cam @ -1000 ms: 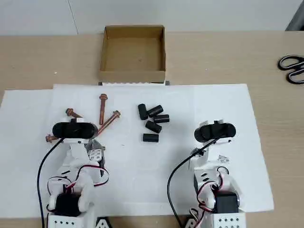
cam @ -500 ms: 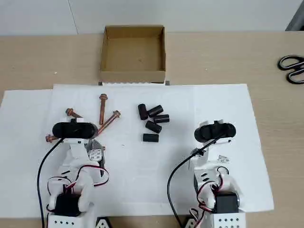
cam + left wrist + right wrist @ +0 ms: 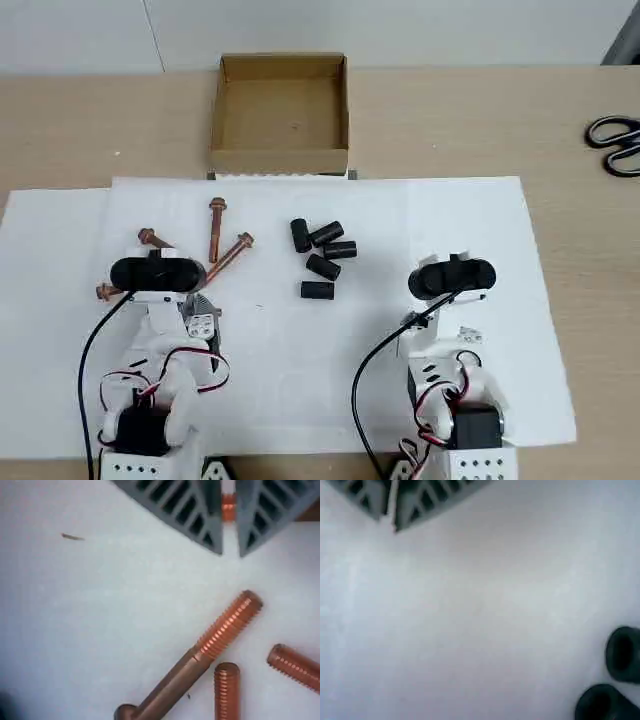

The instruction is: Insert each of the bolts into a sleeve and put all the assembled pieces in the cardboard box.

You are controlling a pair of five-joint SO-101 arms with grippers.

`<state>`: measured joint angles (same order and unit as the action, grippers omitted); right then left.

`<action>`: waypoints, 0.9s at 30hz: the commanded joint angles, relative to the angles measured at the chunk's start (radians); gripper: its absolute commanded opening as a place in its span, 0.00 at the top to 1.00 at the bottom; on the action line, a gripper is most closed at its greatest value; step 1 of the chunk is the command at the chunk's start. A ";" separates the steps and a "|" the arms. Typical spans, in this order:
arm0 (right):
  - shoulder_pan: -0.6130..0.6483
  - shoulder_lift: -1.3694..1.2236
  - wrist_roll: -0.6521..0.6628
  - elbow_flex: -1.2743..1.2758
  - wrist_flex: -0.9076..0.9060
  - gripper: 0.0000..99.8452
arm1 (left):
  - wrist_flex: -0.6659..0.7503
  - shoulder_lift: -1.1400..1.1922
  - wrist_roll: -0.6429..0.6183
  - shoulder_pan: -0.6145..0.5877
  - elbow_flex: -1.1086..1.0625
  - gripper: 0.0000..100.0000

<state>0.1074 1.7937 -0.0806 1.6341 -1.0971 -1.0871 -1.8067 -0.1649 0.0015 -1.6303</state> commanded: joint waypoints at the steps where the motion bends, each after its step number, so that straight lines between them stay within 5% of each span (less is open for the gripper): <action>1: 0.005 0.013 -0.011 -0.009 -0.002 1.00 | 0.021 -0.009 0.003 -0.002 0.005 0.99; 27: 0.005 0.013 -0.009 -0.009 -0.002 1.00 | 0.021 -0.009 0.005 0.032 0.004 0.99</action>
<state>0.1074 1.7937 -0.0806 1.6341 -1.0971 -1.0871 -1.8067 -0.1649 0.0123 -1.6303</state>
